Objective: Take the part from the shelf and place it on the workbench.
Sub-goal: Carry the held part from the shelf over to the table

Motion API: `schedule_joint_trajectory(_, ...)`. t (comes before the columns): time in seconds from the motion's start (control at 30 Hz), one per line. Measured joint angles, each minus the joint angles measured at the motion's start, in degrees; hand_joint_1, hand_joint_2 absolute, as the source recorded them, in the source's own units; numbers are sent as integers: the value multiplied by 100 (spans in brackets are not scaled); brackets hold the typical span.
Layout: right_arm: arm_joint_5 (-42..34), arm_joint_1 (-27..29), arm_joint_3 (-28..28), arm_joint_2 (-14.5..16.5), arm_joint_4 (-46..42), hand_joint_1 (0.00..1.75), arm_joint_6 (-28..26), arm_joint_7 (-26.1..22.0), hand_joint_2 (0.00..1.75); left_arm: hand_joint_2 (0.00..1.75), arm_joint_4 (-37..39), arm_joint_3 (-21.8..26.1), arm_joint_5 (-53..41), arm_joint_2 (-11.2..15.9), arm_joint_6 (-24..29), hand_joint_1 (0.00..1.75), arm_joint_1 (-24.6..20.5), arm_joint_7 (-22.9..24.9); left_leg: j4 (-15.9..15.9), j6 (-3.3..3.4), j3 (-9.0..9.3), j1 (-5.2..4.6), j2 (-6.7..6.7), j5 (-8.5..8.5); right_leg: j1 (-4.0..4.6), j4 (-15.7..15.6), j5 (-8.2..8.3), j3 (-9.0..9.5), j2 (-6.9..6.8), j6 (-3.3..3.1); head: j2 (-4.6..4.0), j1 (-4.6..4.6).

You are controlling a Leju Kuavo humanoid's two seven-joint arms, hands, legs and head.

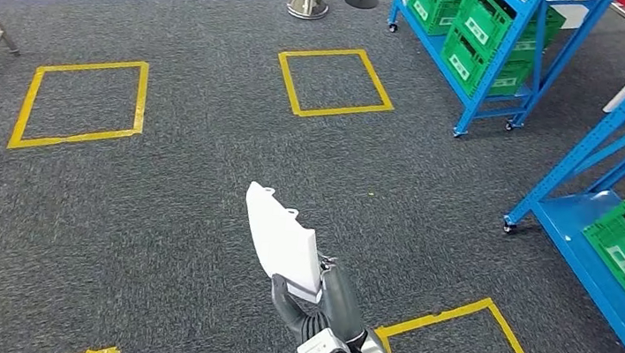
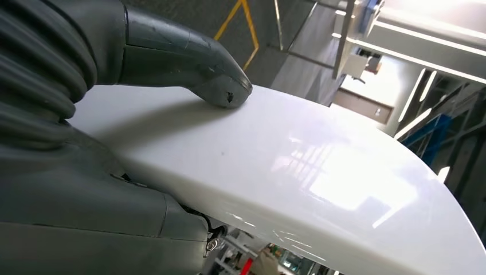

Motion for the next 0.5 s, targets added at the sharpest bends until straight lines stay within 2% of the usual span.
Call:
schedule_joint_trajectory(0.03,-22,-11,-3,-2,9,175,-2,-30,175,175,1,0,23,5,18,0,4,-32,15,-5,-4,2,-96,1,-8,-146,155,47,15,-4,0,0)
schedule_joint_trajectory(0.07,-42,-28,-3,-5,21,175,-16,-61,175,175,1,0,36,10,38,0,7,-45,36,-19,-7,7,-194,0,-23,-509,388,205,75,-7,0,-1)
schedule_joint_trajectory(0.13,-91,-66,-3,-16,55,175,-80,-123,175,175,1,0,45,24,81,0,3,-13,87,-75,-39,10,-370,-3,-55,-1241,682,526,328,-9,0,-2)
schedule_joint_trajectory(0.17,-122,-84,-3,-25,78,175,-113,-150,175,175,1,1,63,31,105,0,2,21,102,-117,-67,11,-443,4,-61,-1453,738,613,418,-11,0,-3)
schedule_joint_trajectory(0.2,-153,-103,-3,-33,108,175,-145,-168,175,175,1,7,108,38,123,0,7,57,100,-162,-94,15,-503,18,-52,-1510,725,626,452,-22,-1,-3)
schedule_joint_trajectory(0.27,-165,-177,2,-40,189,175,-207,-185,175,175,1,78,341,46,146,0,33,110,70,-247,-147,34,-577,54,-33,-1545,768,635,326,-88,-1,-4)
schedule_joint_trajectory(0.3,-146,-229,8,-40,235,175,-239,-185,175,175,1,141,493,48,154,0,45,125,95,-274,-173,32,-486,35,-32,-1572,791,651,260,-131,-1,-9)
schedule_joint_trajectory(0.33,-120,-275,20,-39,278,175,-269,-186,175,175,1,222,654,46,169,0,49,137,212,-297,-241,24,-318,-46,-34,-1601,812,669,181,-174,0,-21)
schedule_joint_trajectory(0.4,-82,-314,44,-39,341,175,-307,-179,175,175,2,390,919,34,223,0,35,175,791,-329,-511,9,80,-378,-22,-1632,826,683,4,-228,1,-43)
schedule_joint_trajectory(0.43,-73,-313,58,-40,365,175,-311,-170,175,175,2,478,1032,26,253,0,28,203,1180,-346,-696,14,181,-562,-10,-1633,822,682,-95,-244,1,-48)
schedule_joint_trajectory(0.47,-74,-311,72,-40,386,175,-300,-155,175,175,3,568,1128,22,273,0,26,225,1496,-359,-840,18,221,-677,0,-1632,816,680,-195,-252,1,-47)
schedule_joint_trajectory(0.5,-85,-310,85,-37,408,175,-274,-138,175,175,3,660,1214,26,278,0,34,228,1641,-364,-896,21,239,-691,7,-1631,809,681,-294,-257,1,-48)
